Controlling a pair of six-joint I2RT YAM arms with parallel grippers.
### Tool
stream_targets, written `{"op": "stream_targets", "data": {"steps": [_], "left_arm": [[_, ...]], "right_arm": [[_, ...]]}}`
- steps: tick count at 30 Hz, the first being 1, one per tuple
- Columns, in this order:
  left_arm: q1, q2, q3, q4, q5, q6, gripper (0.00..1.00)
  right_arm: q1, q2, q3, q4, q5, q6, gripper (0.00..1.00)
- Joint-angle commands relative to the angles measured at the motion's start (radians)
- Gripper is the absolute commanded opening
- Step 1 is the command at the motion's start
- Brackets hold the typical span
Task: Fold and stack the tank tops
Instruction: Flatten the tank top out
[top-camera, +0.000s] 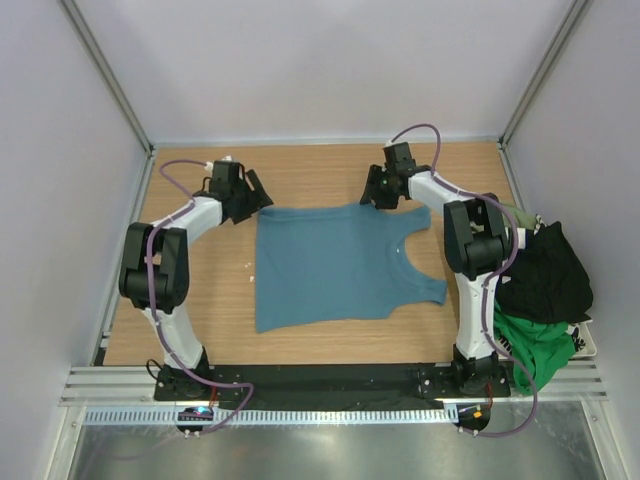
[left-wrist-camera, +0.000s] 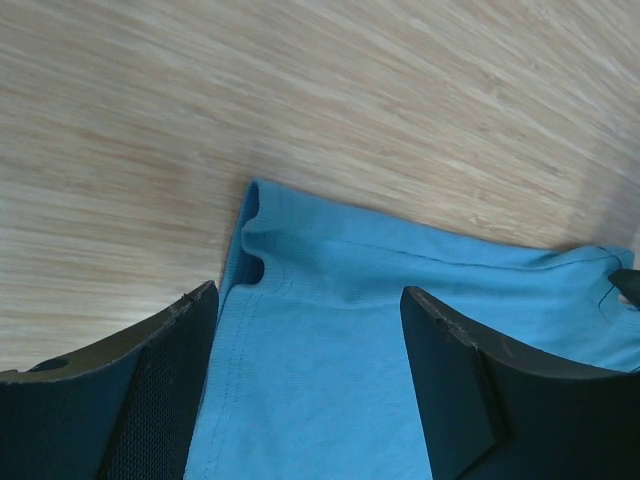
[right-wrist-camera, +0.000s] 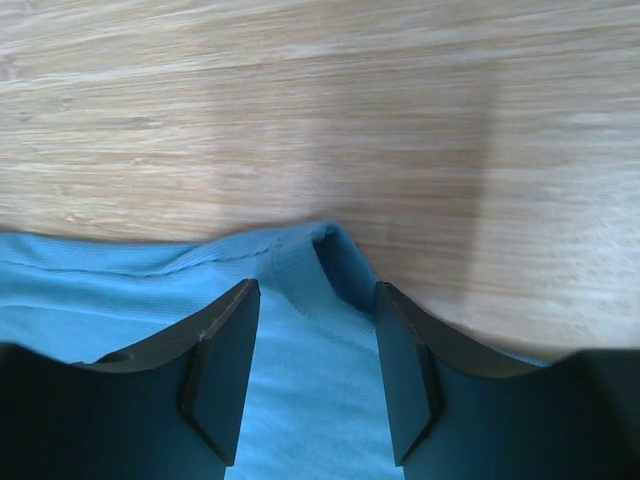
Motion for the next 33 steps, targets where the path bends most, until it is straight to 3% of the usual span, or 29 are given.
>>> {"op": "stream_targets", "data": {"steps": [1, 3, 6, 8, 17, 24, 25, 28, 33], "left_arm": [[0.003, 0.028, 0.072, -0.001, 0.006, 0.037, 0.75], [0.003, 0.057, 0.089, -0.007, 0.011, 0.037, 0.72], [0.004, 0.095, 0.122, -0.012, 0.023, 0.039, 0.63], [0.003, 0.112, 0.140, -0.016, 0.027, 0.040, 0.60], [0.004, 0.177, 0.183, -0.018, 0.027, 0.049, 0.57], [0.004, 0.189, 0.206, -0.021, 0.066, 0.022, 0.30], [0.003, 0.188, 0.208, -0.019, 0.067, 0.014, 0.21], [0.007, 0.198, 0.229, -0.012, 0.090, -0.004, 0.07], [0.033, 0.256, 0.267, 0.007, 0.147, -0.076, 0.00]], "right_arm": [[0.000, 0.029, 0.088, -0.013, -0.040, -0.016, 0.53], [0.003, 0.052, 0.110, -0.022, -0.042, -0.022, 0.45], [0.002, 0.071, 0.139, -0.031, -0.031, -0.031, 0.24], [0.003, 0.069, 0.142, -0.031, -0.014, -0.031, 0.19], [-0.004, 0.069, 0.116, 0.024, 0.032, -0.001, 0.27], [-0.006, 0.084, 0.121, 0.038, 0.021, 0.004, 0.24], [-0.006, 0.084, 0.121, 0.039, 0.018, 0.006, 0.23], [-0.010, 0.083, 0.119, 0.042, 0.017, 0.007, 0.21], [-0.015, 0.078, 0.110, 0.047, 0.020, 0.009, 0.17]]}}
